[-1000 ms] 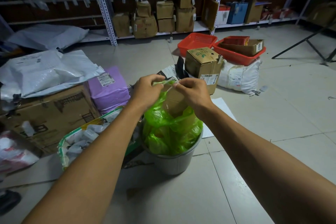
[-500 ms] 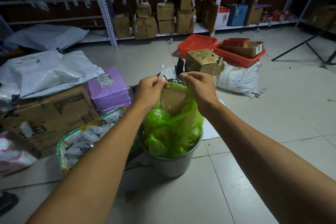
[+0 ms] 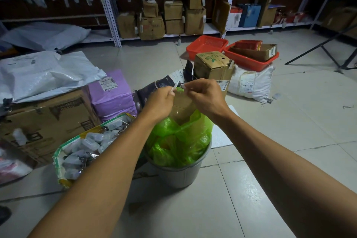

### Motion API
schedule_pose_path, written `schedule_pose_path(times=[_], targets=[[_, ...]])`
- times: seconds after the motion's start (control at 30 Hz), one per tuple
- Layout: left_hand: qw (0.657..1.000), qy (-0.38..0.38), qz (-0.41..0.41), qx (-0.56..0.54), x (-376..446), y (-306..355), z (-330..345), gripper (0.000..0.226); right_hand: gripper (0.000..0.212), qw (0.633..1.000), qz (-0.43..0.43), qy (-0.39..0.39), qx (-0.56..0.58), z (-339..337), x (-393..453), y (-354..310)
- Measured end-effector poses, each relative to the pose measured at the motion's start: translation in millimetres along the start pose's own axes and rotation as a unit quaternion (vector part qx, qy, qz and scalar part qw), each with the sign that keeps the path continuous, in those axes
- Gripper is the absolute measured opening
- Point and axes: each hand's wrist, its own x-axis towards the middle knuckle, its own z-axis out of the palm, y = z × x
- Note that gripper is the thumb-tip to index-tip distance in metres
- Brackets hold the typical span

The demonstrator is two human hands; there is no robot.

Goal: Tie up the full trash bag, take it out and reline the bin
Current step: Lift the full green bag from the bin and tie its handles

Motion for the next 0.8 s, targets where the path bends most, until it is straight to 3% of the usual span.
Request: schedule_pose_path(times=[0.17,0.27,0.4,0.5,0.63,0.8], targets=[[0.993,-0.11,0.041,-0.027,-0.5,6.9,10.0,0.028,0.017,1.0,0.002,0.009,-0.015,-2.2,1.0,8.5],[0.988,-0.136,0.048,-0.06,-0.4,9.4,13.2,0.033,0.01,1.0,0.002,0.001,0.005,-3.6,-0.8,11.0],[0.987,-0.123,0.049,-0.093,0.6,8.2,15.3,0.054,0.01,0.995,0.042,-0.005,0.087,-8.2,0.6,7.0],[0.99,-0.108,0.046,-0.08,2.8,7.0,18.6,0.045,0.011,0.995,0.041,-0.012,0.091,-8.0,0.5,6.0],[0.991,-0.092,0.039,-0.094,3.9,8.2,24.6,0.057,0.012,0.997,0.037,-0.003,0.061,-6.3,1.5,7.6],[0.991,-0.065,0.016,-0.116,8.4,7.2,30.6,0.044,0.012,0.996,0.039,0.003,0.079,-4.7,2.7,1.3]])
